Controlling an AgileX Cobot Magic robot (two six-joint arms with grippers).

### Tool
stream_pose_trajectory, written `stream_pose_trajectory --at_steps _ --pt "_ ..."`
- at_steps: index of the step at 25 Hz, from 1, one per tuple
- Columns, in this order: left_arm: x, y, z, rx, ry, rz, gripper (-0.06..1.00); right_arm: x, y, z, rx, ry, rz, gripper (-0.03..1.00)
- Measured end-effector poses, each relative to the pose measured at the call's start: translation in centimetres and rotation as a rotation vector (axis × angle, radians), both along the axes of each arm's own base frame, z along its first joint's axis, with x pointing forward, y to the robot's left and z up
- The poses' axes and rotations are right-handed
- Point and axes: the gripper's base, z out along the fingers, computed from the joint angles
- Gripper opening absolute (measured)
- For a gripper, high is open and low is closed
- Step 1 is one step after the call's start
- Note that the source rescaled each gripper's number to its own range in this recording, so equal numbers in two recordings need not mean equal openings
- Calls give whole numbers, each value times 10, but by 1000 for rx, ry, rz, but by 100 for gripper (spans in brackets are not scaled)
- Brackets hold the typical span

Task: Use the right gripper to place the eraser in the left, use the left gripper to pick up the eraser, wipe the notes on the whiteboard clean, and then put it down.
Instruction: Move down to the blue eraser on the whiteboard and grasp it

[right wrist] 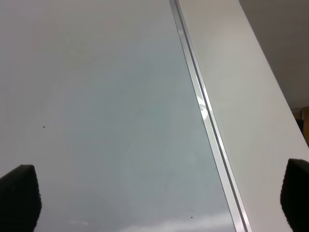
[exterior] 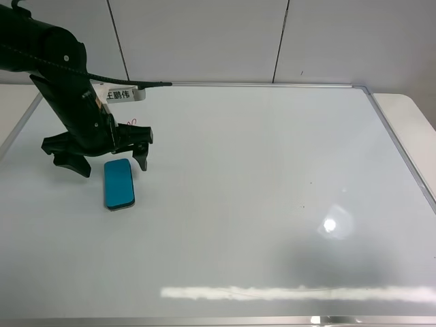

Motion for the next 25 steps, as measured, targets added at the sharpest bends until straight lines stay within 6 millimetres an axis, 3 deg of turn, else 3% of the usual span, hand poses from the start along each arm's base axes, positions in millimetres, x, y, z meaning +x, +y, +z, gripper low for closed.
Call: stream_pose_trajectory --at_steps 6,18,25 --pt "2 2 -10 34 20 33 89 0 -5 0 -33 -1 -39 100" --pt "5 1 -11 34 -21 82 89 -1 -7 1 -61 -2 -59 100" --pt "3 -10 -29 47 14 64 89 -1 -7 1 -61 -2 -59 100"
